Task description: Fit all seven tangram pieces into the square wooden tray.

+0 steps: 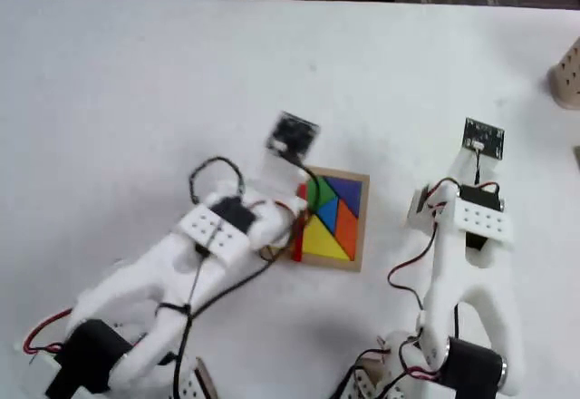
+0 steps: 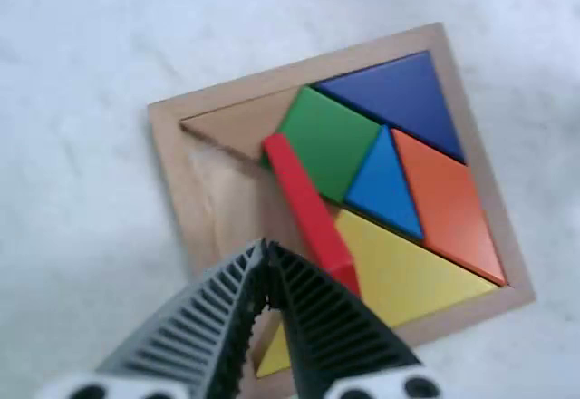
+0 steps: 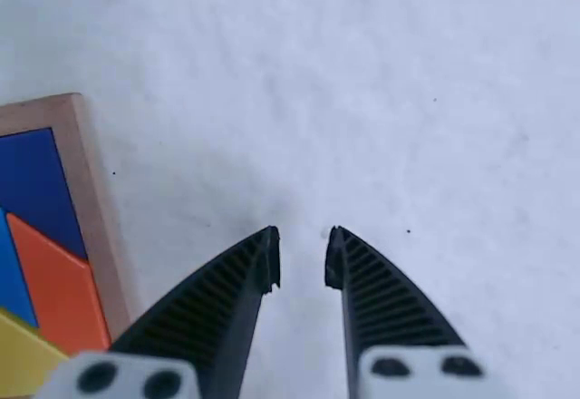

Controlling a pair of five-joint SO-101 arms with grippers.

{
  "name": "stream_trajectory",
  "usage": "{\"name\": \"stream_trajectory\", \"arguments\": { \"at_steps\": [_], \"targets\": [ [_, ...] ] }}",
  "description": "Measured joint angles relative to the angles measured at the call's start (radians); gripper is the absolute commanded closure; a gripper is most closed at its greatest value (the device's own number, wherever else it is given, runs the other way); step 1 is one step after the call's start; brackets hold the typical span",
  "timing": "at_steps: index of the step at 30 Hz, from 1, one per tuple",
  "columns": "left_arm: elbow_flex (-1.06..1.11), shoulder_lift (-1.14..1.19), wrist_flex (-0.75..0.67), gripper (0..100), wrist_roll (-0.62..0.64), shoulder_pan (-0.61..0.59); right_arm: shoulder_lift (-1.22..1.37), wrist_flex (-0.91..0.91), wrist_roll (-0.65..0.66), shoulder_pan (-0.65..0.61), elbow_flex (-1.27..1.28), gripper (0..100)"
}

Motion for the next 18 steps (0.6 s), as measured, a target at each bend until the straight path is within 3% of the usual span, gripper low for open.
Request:
{"name": "stream_trajectory", "arguments": {
  "at_steps": [18],
  "targets": [
    [0.0,0.009,-0.075,98,0.002,0.071,0.265,0.066,0.0,0.002,-0.176,90.8]
  ]
}}
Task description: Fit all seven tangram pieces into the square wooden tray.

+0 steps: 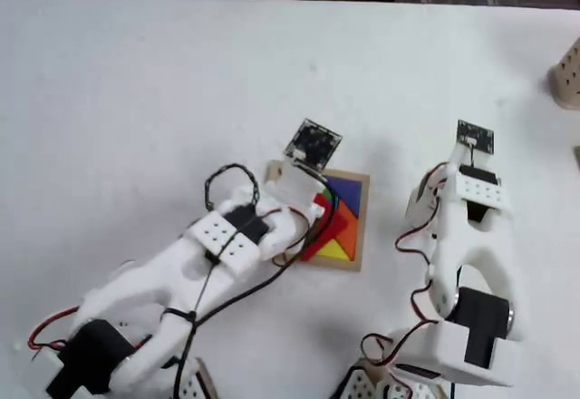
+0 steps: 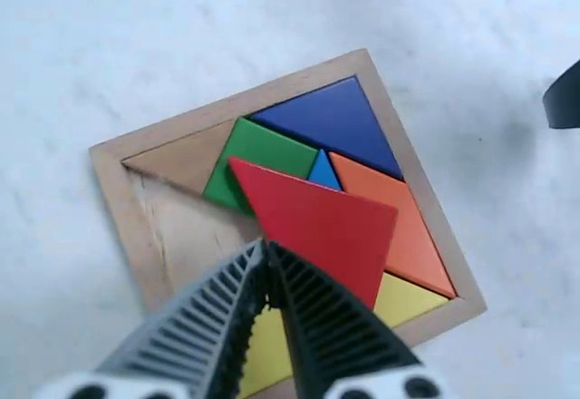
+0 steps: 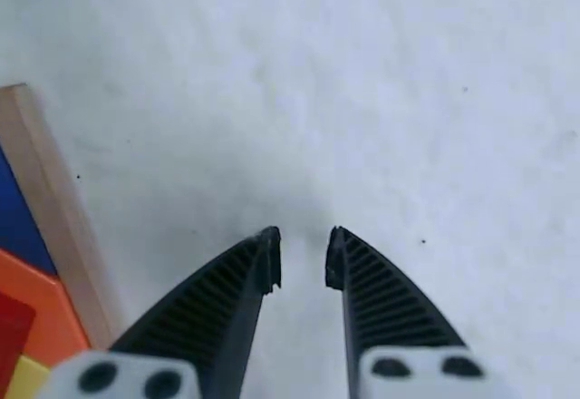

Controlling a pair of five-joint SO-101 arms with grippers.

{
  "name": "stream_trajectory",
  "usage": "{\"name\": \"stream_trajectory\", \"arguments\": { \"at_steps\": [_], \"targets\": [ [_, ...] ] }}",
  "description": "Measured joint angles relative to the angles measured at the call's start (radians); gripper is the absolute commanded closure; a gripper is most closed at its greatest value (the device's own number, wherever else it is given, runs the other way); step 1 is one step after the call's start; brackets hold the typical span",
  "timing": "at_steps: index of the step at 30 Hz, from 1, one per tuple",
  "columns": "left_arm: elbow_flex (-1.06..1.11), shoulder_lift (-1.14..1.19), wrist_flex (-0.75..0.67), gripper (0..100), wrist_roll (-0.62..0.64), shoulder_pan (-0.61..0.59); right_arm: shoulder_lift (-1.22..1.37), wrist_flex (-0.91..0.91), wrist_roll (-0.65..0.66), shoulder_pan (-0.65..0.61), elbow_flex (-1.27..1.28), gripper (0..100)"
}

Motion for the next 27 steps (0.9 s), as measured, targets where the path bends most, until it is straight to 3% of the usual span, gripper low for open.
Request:
{"name": "stream_trajectory", "arguments": {
  "at_steps": [10,21,27],
  "targets": [
    [0.0,0.011,-0.041,98,-0.002,0.209,0.003,0.002,0.0,0.0,-0.005,90.8],
    [-0.032,0.221,-0.081,98,-0.002,0.207,0.003,0.002,0.0,0.0,-0.005,90.8],
    [-0.084,0.253,-0.034,98,-0.003,0.204,0.003,0.002,0.0,0.0,-0.005,90.8]
  ]
}}
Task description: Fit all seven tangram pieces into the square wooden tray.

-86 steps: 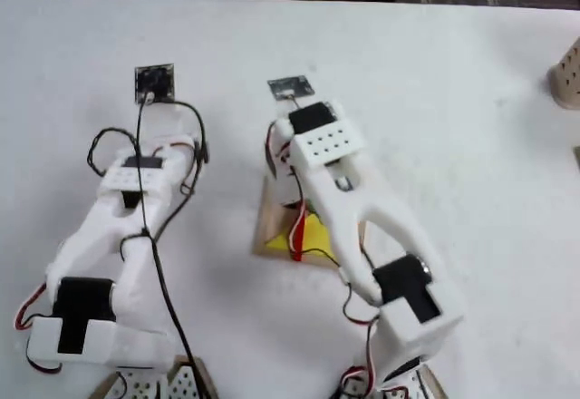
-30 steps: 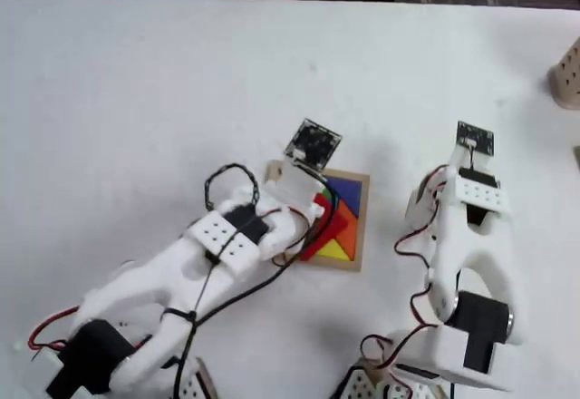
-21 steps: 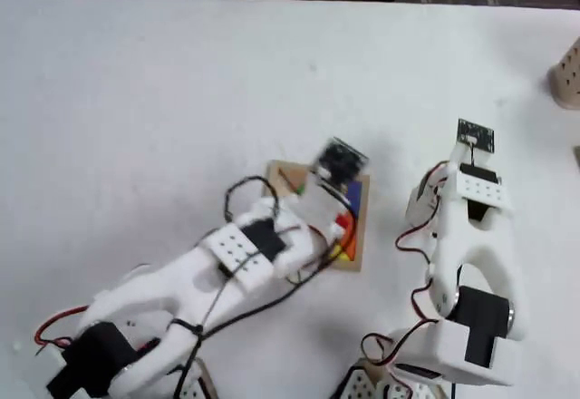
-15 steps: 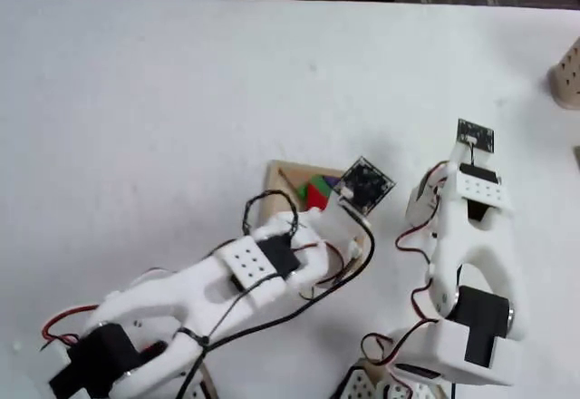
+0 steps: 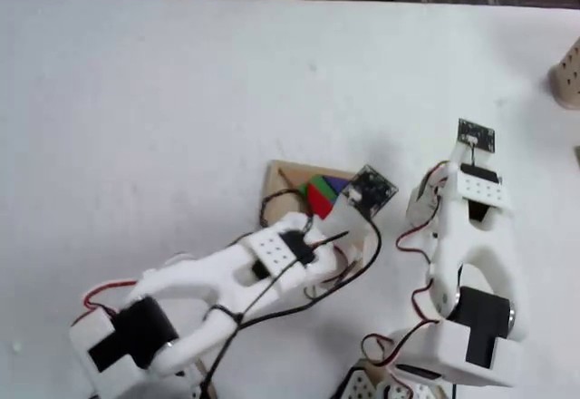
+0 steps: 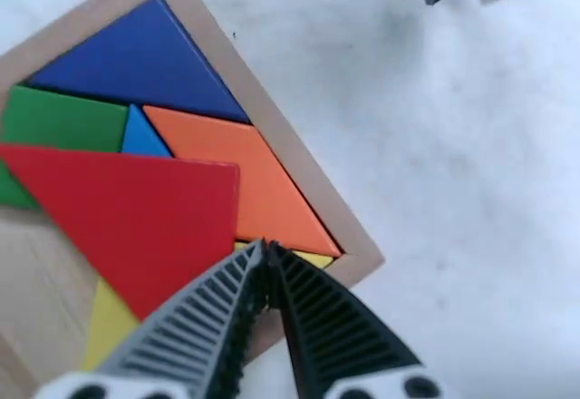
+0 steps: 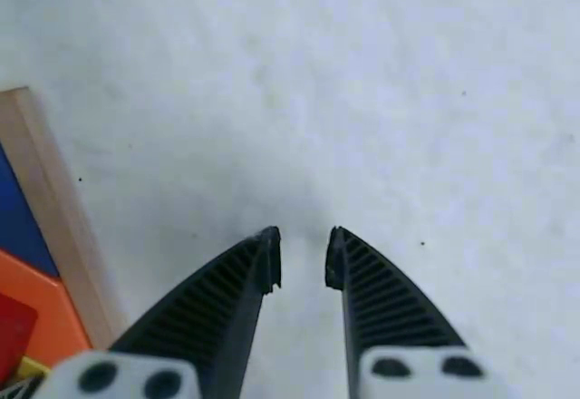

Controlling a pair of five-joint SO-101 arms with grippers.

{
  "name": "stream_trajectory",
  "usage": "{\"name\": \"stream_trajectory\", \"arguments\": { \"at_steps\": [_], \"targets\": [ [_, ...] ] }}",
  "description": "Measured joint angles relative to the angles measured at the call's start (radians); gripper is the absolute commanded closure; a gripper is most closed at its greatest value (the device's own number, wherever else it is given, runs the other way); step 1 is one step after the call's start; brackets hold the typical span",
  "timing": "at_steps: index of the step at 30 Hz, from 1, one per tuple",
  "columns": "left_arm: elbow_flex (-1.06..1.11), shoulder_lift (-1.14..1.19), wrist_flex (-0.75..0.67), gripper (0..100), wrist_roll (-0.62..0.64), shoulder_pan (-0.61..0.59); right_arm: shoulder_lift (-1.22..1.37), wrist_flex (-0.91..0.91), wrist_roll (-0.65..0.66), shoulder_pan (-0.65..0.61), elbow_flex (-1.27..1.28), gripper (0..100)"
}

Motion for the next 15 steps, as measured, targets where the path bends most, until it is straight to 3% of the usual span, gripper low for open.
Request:
{"name": "stream_trajectory", "arguments": {
  "at_steps": [15],
  "targets": [
    [0.0,0.0,0.0,98,0.003,-0.216,0.0,0.0,0.0,0.0,0.0,90.8]
  ]
}}
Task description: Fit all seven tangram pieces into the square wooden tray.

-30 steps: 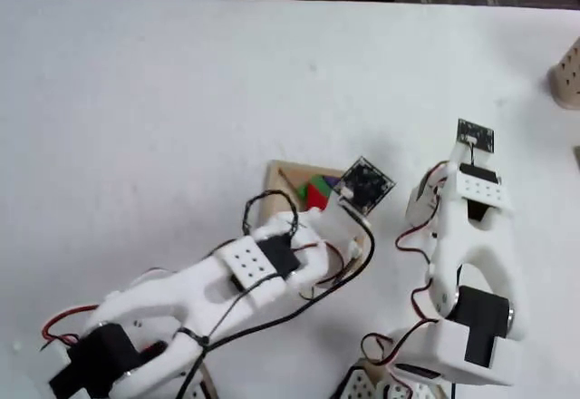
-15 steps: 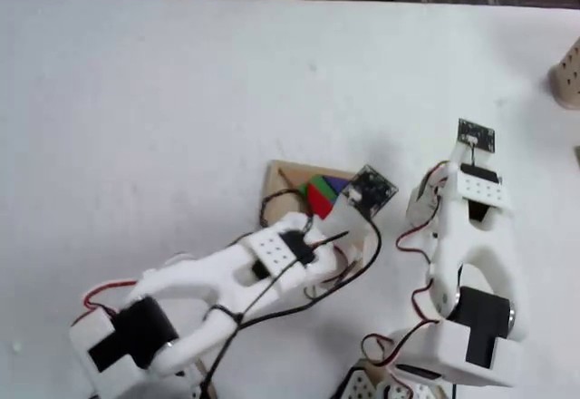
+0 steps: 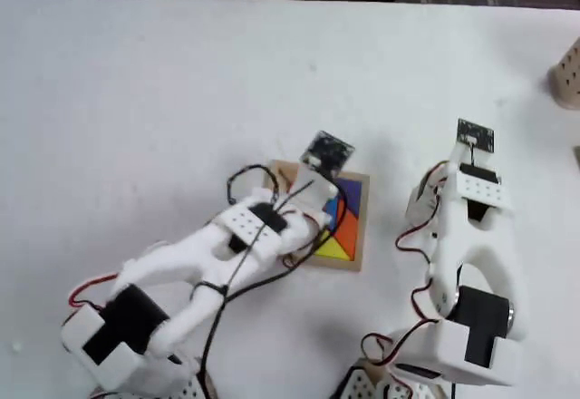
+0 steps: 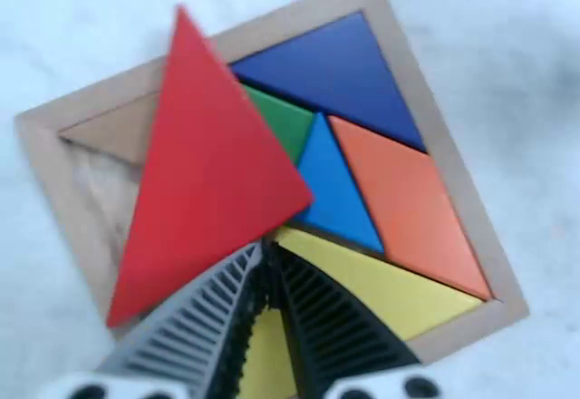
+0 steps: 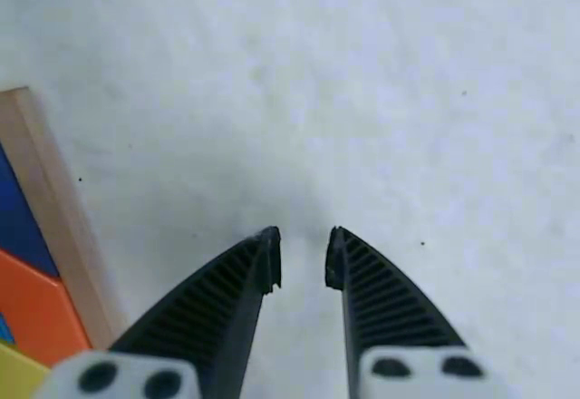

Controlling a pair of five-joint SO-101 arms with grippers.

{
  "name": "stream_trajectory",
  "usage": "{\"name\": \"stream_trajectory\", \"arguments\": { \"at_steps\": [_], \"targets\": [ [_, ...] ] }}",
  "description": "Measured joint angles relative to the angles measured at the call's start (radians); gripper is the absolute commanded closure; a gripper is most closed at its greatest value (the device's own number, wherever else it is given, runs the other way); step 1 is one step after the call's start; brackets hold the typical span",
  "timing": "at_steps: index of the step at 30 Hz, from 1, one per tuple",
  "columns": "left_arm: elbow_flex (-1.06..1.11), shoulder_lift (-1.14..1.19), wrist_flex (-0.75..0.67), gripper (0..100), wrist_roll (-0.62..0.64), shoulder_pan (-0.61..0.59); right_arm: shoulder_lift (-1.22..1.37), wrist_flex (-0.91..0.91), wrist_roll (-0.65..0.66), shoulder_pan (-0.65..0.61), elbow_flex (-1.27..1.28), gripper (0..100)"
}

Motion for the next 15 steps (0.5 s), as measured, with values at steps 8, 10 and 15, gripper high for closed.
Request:
{"name": "stream_trajectory", "arguments": {
  "at_steps": [8,10,15],
  "targets": [
    [0.0,-0.041,0.014,98,-0.002,-0.032,0.0,0.0,0.023,0.0,0.0,90.8],
    [0.002,-0.112,0.032,98,-0.002,-0.032,0.0,0.0,0.034,0.0,0.0,90.8],
    [0.058,-0.336,0.037,98,-0.002,-0.034,0.0,0.0,0.04,0.0,0.0,90.8]
  ]
}}
